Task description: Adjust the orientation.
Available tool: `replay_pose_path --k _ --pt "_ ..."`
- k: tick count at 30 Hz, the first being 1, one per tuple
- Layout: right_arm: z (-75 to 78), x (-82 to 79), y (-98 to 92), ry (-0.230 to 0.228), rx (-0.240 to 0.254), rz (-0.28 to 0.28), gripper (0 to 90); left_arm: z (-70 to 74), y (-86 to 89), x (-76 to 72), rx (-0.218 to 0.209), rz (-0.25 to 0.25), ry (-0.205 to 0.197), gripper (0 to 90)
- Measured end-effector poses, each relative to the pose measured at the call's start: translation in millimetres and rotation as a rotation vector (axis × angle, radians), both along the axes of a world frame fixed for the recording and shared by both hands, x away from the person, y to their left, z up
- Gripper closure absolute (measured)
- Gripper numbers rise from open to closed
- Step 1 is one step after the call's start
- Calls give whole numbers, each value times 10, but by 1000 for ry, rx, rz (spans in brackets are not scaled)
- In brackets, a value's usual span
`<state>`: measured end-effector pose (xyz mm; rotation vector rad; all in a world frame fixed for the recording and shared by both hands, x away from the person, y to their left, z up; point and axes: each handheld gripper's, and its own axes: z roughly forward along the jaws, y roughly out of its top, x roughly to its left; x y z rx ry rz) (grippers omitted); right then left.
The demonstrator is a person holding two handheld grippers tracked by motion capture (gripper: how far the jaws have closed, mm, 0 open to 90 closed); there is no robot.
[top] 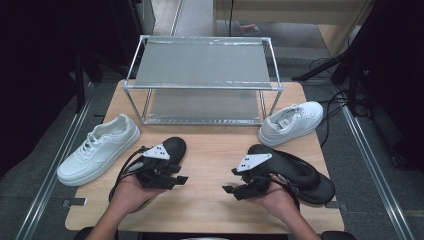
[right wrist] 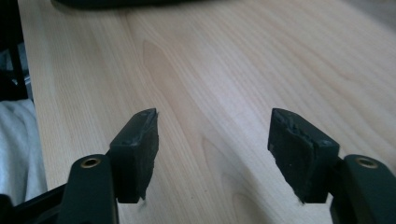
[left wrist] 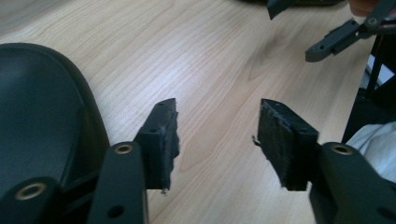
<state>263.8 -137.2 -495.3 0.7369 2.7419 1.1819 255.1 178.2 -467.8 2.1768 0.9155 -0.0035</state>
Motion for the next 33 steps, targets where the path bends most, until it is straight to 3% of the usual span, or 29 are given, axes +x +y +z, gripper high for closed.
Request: replay_pose_path --k 3,4,5,6,8,9,12,15,18,22,33 --pt "38 -10 -15 10 36 16 389 -18 23 10 36 7 -10 462" --pt "38 -10 -15 10 36 16 389 -18 23 10 36 7 -10 463" --pt "56 -10 -24 34 63 32 476 -14 64 34 16 -2 15 494" --pt "54 -2 -21 56 71 39 459 -5 78 34 9 0 11 525" --pt "42 20 -1 88 73 29 459 3 94 41 13 -1 9 532" --pt "39 25 10 109 73 20 467 23 130 52 16 24 1 530" --pt "40 8 21 114 67 7 481 49 159 65 20 34 -10 546" --pt "34 -17 16 112 50 28 481 72 162 80 24 31 -30 549" --pt "37 8 -7 156 64 4 476 76 172 100 24 29 -30 527" --pt "58 9 -42 90 41 -22 437 72 192 111 64 30 -38 461" --pt "47 -22 -29 61 42 -2 423 53 366 214 120 70 -13 445"
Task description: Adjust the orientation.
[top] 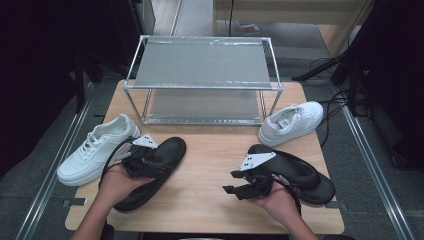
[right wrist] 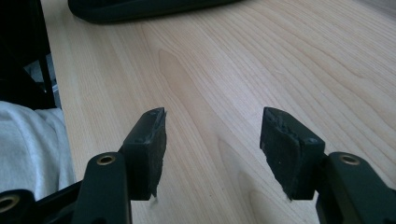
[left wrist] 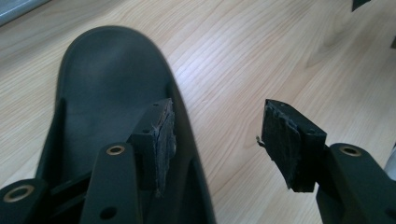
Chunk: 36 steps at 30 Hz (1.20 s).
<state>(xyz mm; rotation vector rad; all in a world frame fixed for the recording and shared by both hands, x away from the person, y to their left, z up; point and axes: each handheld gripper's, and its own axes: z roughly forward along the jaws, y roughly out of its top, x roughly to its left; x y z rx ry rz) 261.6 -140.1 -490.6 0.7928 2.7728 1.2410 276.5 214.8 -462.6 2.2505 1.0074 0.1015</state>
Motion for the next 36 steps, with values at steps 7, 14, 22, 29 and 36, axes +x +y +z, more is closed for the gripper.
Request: replay_pose_path --k 7,14,22,29,36 --pt "-5 -11 7 5 -5 4 423 -79 131 21 31 18 38 446" --pt "0 10 33 3 0 15 423 -160 184 8 32 34 59 450" --pt "-1 42 87 4 2 34 426 -302 150 15 83 34 72 463" --pt "-41 41 148 -3 -28 58 426 -329 151 67 79 36 58 532" --pt "-41 21 162 -5 -26 66 426 -412 143 151 53 -10 115 634"
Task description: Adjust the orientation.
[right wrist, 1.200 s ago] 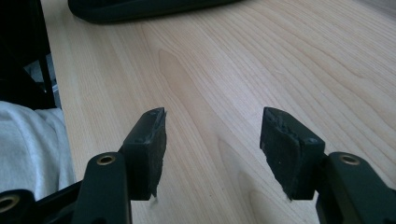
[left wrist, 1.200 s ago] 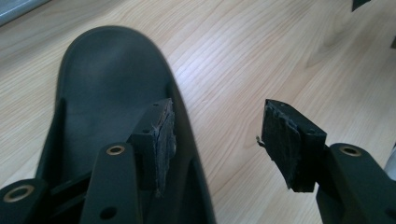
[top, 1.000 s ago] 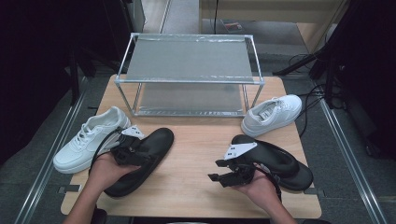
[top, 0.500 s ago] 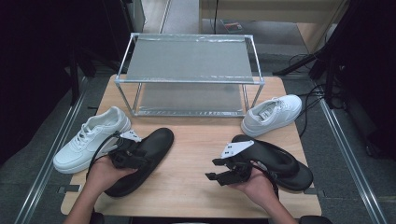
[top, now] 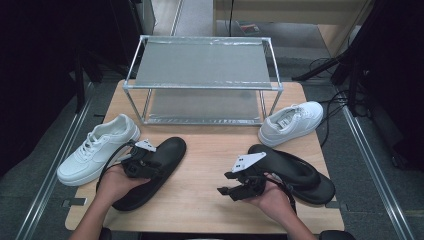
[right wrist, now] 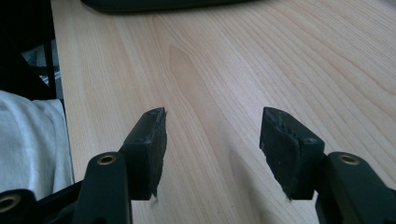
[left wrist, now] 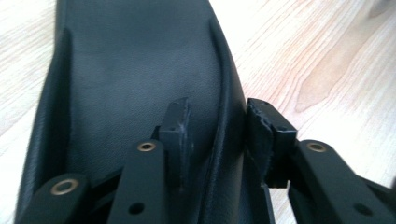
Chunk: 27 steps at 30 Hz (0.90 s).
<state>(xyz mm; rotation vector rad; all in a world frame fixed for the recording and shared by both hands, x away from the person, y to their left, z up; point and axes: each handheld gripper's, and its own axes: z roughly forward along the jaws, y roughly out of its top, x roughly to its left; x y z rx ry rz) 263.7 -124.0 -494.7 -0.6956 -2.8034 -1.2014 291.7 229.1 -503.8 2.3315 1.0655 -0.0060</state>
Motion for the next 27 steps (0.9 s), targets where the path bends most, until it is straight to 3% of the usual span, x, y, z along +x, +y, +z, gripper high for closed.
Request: replay_pose_path --k 3,6,9,10,17,22,27 --pt "-3 3 -12 11 1 -1 452 -1 11 8 -26 -26 10 730" --pt "-2 4 -23 27 3 -9 466 24 19 23 -15 -31 9 795" --pt "10 -1 -28 29 20 -6 463 39 40 35 -30 -22 20 809" --pt "12 -4 -22 29 22 -7 455 63 63 29 -68 -27 20 812" --pt "1 -38 48 13 14 34 444 223 26 11 -86 -24 -3 827" --pt "35 -58 75 -10 43 50 423 355 -136 35 -80 -64 4 827" --pt "86 -59 57 -42 73 42 421 493 -324 122 -77 -93 -23 827"
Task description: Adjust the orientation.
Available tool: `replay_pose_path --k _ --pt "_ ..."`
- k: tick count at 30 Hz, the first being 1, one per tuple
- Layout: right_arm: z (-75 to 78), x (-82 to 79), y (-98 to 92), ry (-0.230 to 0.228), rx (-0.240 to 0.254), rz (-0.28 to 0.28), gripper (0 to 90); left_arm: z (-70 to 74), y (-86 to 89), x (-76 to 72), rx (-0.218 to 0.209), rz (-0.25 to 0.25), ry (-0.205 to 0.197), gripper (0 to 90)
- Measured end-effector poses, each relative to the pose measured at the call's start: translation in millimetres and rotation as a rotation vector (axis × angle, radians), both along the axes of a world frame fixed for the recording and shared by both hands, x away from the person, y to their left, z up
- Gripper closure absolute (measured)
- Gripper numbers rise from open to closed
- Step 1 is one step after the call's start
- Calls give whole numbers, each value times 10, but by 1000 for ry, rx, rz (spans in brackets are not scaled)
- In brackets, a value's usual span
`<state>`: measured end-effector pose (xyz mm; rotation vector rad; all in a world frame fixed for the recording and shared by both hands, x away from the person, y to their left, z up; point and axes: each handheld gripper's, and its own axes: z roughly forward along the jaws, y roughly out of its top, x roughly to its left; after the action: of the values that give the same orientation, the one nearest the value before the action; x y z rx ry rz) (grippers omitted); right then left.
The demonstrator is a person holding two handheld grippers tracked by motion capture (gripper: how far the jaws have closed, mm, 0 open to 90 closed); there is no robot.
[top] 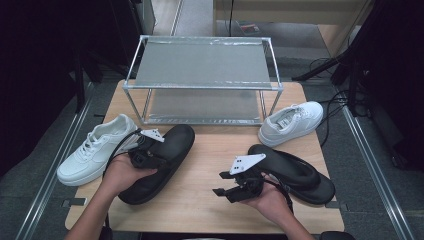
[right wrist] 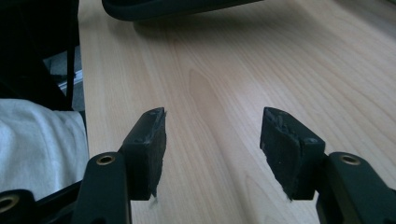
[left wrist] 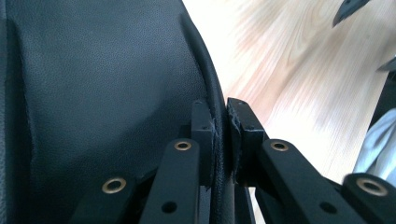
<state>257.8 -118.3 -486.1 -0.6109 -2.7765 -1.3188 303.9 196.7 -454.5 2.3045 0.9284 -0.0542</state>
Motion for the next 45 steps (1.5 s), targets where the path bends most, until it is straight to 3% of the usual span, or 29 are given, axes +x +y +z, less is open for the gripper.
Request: replay_pose_path --k 5,9,14,20,29,34,40,45 --pt "48 44 -121 4 37 -71 434 109 -185 81 1 -12 -16 822" --pt "81 76 -213 5 60 -106 428 142 -328 143 -1 -30 -5 823" --pt "100 114 -307 3 82 -172 421 66 -574 203 29 -62 20 822" --pt "95 114 -393 -8 88 -241 420 -24 -879 242 22 -112 36 820" --pt "90 92 -472 -5 86 -274 417 -186 -1210 318 6 -139 70 819" --pt "81 99 -505 -3 82 -284 417 -348 -1287 347 14 -143 92 811" --pt "70 121 -503 0 85 -300 425 -464 -1296 385 21 -118 88 796" --pt "56 128 -493 5 70 -301 423 -458 -1281 383 21 -123 70 756"
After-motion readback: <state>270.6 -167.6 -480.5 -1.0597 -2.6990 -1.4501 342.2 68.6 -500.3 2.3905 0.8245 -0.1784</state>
